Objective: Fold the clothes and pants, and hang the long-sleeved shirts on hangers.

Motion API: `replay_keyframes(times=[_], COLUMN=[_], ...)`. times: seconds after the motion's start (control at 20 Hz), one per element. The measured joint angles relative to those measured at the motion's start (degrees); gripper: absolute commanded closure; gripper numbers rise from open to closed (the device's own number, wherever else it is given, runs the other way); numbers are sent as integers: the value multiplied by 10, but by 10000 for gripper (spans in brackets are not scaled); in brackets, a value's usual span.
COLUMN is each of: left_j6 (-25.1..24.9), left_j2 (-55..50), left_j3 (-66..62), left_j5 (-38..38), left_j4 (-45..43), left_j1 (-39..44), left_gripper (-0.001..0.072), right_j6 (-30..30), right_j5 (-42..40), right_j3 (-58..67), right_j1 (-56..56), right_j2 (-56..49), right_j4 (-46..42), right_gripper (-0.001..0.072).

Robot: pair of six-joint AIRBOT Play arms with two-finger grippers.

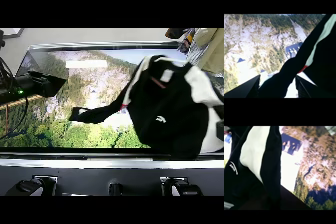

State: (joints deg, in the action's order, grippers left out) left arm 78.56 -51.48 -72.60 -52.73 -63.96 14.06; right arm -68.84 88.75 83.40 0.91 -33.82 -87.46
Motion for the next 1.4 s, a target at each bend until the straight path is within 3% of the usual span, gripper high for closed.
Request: replay_keyframes(times=[0.4,0.8,1.05,1.4], left_j6=[20,20,21,22], left_j2=[0,-1,-7,-13], left_j3=[0,2,3,3], left_j5=[2,3,3,3], left_j4=[0,1,1,1], left_j1=[1,1,1,0], left_gripper=[192,192,192,192], right_j6=[-256,-502,-565,-601], right_j5=[-125,-182,-196,-235], right_j3=[1,20,101,228], right_j1=[0,0,0,21], right_j2=[31,-56,-170,-312], right_j4=[-291,-607,-729,-796], right_gripper=[669,669,669,669])
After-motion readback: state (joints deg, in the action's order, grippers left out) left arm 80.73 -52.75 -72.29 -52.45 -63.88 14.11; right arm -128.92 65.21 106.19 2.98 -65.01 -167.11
